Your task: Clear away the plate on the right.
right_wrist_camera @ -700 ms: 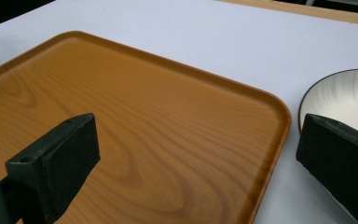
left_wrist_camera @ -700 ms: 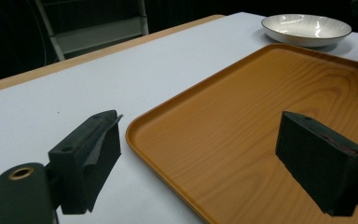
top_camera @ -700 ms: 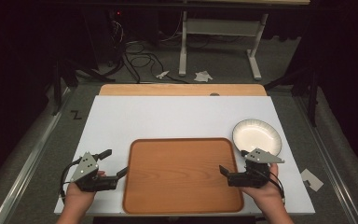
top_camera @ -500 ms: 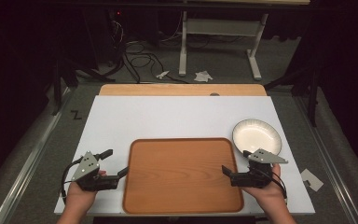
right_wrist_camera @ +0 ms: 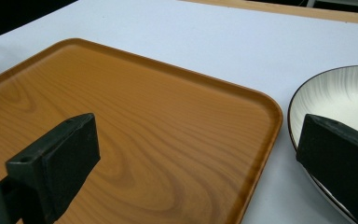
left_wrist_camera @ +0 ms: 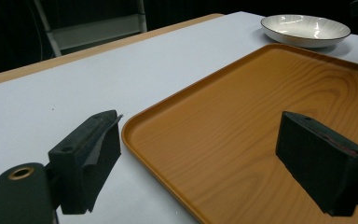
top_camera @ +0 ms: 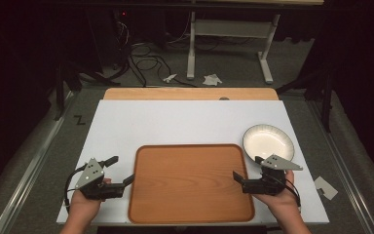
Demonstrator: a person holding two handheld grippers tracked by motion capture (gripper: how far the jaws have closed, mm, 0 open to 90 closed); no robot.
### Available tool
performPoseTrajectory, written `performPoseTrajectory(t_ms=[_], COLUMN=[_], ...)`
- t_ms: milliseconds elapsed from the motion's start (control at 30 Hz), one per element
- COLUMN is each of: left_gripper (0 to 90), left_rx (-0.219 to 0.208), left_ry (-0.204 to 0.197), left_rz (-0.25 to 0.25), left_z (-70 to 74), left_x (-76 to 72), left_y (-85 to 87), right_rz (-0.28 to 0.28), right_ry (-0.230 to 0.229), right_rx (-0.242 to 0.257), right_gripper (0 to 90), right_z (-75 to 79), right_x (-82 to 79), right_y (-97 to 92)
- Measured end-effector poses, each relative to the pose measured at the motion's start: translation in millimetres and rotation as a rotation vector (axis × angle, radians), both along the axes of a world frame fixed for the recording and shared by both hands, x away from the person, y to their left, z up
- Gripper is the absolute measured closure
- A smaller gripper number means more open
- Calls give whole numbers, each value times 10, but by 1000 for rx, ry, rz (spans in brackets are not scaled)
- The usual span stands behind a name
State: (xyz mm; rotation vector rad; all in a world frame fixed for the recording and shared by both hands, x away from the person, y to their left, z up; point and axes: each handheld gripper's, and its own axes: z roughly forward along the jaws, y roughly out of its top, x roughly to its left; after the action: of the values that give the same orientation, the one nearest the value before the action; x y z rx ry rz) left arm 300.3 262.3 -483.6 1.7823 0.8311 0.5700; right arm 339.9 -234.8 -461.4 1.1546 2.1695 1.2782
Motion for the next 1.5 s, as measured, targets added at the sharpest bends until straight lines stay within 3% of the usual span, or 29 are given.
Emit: performPoseTrajectory(t_ms=[967, 1500], left_gripper=[149, 157], left_rx=[15, 8], left_ry=[-6, -15], left_rz=[2, -14], left_z=[-2, 14], left_x=[6, 80], left_y=[-6, -80], right_rz=[-46, -115], right_ry=[3, -26], right_rx=[22, 34], right_gripper=[0, 31], right_z=[21, 59], right_x=[23, -57], right_y=[-112, -334])
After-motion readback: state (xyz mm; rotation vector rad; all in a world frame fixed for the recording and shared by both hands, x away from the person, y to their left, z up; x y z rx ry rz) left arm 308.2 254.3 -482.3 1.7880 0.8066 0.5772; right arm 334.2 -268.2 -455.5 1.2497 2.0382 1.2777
